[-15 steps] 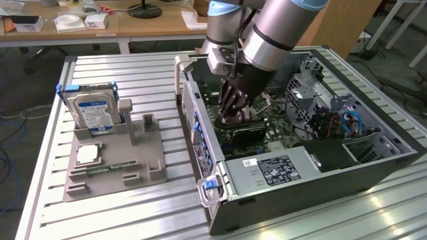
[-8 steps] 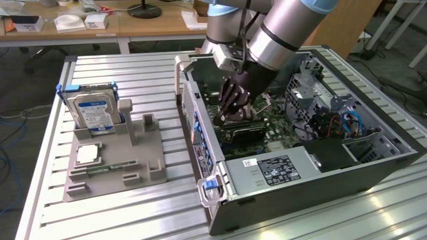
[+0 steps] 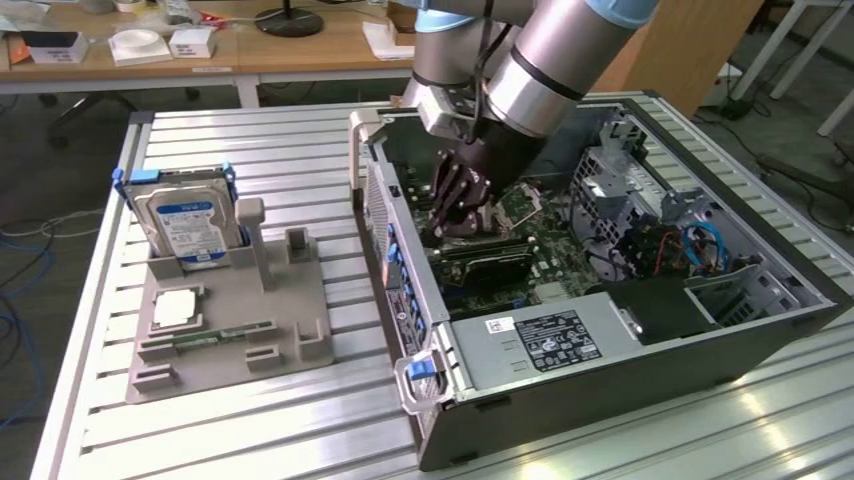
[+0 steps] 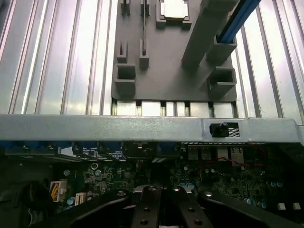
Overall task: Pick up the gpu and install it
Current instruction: 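Press down on the gpu until it lock into place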
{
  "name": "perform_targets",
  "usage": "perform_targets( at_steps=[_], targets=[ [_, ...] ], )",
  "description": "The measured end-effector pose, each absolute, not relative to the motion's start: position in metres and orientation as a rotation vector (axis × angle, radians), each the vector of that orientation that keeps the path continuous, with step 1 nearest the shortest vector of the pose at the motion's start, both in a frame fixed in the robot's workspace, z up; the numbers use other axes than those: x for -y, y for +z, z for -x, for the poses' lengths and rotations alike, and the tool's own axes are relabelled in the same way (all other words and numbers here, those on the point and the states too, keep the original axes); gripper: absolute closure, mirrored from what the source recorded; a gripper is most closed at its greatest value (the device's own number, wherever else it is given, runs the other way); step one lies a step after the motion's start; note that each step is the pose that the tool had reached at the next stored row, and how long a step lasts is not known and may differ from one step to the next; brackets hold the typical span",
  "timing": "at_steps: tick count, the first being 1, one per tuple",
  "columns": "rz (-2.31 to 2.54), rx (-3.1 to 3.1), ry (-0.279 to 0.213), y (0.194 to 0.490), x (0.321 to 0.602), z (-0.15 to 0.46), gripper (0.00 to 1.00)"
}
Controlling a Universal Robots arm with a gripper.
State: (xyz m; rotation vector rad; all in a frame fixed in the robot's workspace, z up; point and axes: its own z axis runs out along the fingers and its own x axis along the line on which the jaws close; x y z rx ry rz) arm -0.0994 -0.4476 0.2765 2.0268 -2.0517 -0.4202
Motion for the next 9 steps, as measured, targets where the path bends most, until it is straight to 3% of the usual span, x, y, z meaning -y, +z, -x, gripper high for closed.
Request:
perform_targets(
  at_steps=[9],
  targets=[
    [-2.027, 2.052, -0.42, 0.274, 0.4455, 0.1068, 0.9]
  ],
)
